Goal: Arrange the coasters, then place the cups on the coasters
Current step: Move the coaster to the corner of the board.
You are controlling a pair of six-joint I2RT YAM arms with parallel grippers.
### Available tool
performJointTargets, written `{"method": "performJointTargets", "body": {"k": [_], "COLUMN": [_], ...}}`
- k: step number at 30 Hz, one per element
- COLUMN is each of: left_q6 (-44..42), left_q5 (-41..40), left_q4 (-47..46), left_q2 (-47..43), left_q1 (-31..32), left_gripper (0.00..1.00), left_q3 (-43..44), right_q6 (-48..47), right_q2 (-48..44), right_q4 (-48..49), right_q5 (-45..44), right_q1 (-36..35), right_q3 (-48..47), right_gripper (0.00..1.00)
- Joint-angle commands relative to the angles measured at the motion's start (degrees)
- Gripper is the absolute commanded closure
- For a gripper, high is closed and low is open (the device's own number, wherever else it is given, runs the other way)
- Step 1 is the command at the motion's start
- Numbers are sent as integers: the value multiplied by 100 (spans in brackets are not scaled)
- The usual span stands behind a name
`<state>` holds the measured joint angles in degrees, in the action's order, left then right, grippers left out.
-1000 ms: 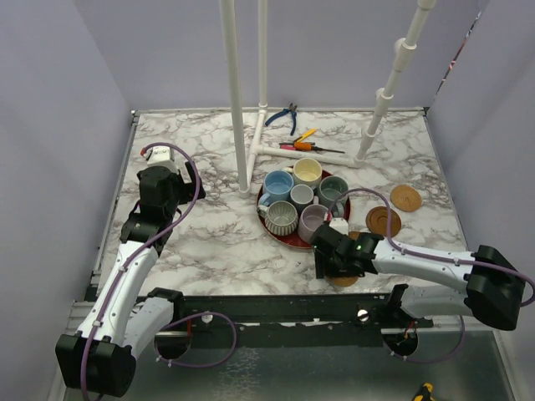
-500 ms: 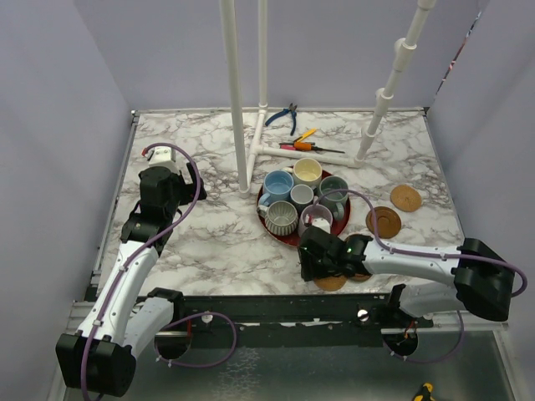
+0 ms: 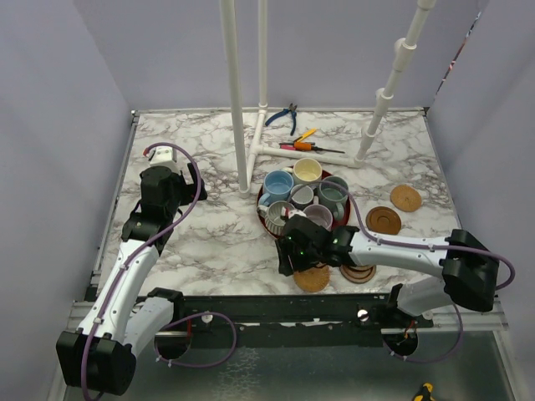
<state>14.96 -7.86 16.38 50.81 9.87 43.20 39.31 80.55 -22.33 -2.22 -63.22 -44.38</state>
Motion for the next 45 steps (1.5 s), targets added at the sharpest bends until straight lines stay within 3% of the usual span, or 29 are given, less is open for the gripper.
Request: {"method": "performJointTargets", "body": {"k": [1,8,13,17,33,45], "left_q6": [-42,-63,-61,-52,-41,-35], "left_q5": [177,150,144,145,83,83], "left_q4": [-47,-47,-48,-46,-48,-47], "left_q2": [38,59,76,65,69,59], "left_q1": [-19,-19,-16,-20,-20,-20], "left_gripper": [1,1,1,1,1,1], "left_q3": [-75,-75,-73,-75,-82,-84], "right_q6": [-413,244,691,891,773,568], "right_q2": [-314,-575,-794,-879,-566,-302], "right_q4": [-858,-2078,-2299,-2234,-1029,-648], "right_q5": [-358,-1044,-1112,-1058,-741,-275], "right_q1": [-46,-36,-10,154,331,328], "right_q3": [-802,-657,-194,166,587,616], "right_gripper": [39,25,17,16,30,34]}}
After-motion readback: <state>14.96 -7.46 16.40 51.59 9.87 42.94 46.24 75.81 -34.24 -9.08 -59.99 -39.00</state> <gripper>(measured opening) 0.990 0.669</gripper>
